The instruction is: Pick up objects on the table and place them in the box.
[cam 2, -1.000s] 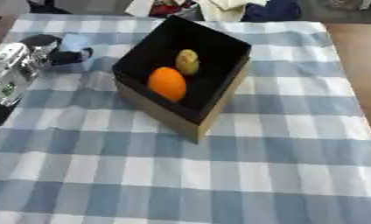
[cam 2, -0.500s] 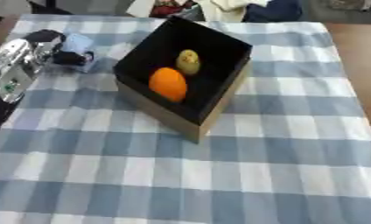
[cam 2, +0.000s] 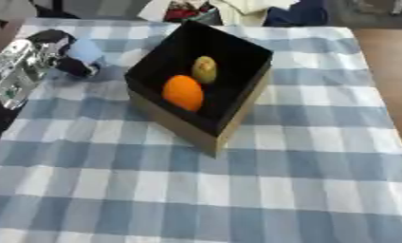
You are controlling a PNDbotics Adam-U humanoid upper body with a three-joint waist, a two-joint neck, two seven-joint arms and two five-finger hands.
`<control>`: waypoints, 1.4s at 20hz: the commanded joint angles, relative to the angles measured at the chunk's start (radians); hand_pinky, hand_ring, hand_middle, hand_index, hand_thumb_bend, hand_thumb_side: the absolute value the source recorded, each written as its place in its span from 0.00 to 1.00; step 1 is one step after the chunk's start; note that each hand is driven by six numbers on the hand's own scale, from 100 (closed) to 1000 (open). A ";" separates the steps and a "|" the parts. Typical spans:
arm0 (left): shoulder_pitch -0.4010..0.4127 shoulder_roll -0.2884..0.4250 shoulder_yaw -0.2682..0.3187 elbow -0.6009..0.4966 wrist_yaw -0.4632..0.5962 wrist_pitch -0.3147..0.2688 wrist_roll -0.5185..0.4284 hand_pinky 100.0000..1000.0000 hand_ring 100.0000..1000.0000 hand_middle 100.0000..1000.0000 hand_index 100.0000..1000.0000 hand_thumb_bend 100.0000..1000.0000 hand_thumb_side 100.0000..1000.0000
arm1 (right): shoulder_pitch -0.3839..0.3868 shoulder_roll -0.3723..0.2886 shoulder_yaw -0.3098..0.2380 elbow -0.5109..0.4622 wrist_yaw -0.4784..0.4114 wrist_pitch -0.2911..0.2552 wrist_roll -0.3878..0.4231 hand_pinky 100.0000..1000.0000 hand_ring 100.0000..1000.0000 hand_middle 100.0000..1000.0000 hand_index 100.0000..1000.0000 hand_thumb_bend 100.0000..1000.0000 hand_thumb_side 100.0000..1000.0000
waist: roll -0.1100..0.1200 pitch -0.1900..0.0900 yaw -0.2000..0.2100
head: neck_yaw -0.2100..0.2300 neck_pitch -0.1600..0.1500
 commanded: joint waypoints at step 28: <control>-0.118 -0.021 -0.135 -0.569 0.185 -0.063 -0.142 0.55 0.77 0.63 0.46 0.00 0.41 | -0.008 0.005 0.000 -0.060 -0.019 0.015 0.002 0.98 0.96 0.76 0.86 0.00 0.70 | 0.006 -0.040 -0.006 | -0.033 0.028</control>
